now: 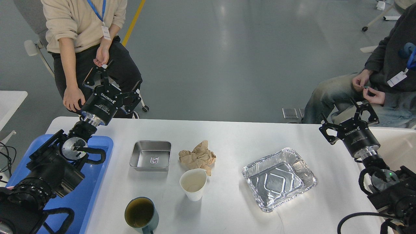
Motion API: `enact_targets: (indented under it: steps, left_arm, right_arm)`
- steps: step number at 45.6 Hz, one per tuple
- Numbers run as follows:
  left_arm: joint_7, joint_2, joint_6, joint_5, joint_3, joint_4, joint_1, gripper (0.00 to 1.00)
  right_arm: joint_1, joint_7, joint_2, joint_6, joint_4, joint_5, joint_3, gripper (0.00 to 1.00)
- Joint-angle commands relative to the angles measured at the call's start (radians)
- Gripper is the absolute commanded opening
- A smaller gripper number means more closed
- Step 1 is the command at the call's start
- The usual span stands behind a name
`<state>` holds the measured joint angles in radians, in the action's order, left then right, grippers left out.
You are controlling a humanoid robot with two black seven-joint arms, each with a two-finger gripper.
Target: Tidy desktop
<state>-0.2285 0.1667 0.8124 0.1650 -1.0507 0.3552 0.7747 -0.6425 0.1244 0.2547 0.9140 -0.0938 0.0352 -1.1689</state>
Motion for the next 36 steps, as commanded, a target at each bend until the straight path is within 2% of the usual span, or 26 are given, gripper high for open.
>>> enact_targets:
  steps: [1, 5, 7, 14, 20, 28, 31, 36]
  left_arm:
    - [-0.009, 0.011, 0.002, 0.002, 0.008, 0.063, -0.006, 0.97]
    - [0.009, 0.074, -0.038, 0.013, 0.015, 0.195, -0.043, 0.97]
    - [0.024, 0.126, -0.091, 0.015, 0.035, 0.296, -0.078, 0.97]
    - [0.178, 0.318, -0.334, 0.021, 0.112, 0.669, -0.202, 0.97]
    - [0.215, 0.506, -0.438, 0.021, 0.112, 0.913, -0.328, 0.97]
    - [0.271, 0.852, -0.466, 0.021, 0.049, 1.255, -0.534, 0.97]
    - [0.282, 0.956, -0.463, 0.019, -0.008, 1.324, -0.629, 0.97]
    - [0.268, 1.103, -0.423, 0.018, -0.087, 1.386, -0.744, 0.97]
  right_arm:
    - [0.000, 0.001, 0.000, 0.000, -0.001, 0.000, 0.000, 1.00]
    - [0.003, 0.001, 0.000, 0.000, -0.001, 0.000, 0.000, 1.00]
    - [0.003, 0.001, 0.000, 0.000, -0.001, 0.002, 0.000, 1.00]
    - [0.003, 0.001, -0.002, 0.000, -0.003, 0.003, 0.000, 1.00]
    - [0.010, 0.001, -0.002, 0.000, -0.003, 0.003, 0.000, 1.00]
    - [0.015, 0.001, -0.005, 0.000, -0.003, 0.003, 0.000, 1.00]
    - [0.014, 0.001, -0.006, 0.000, -0.003, 0.005, 0.000, 1.00]
    - [0.012, 0.001, -0.008, 0.000, -0.003, 0.005, 0.000, 1.00]
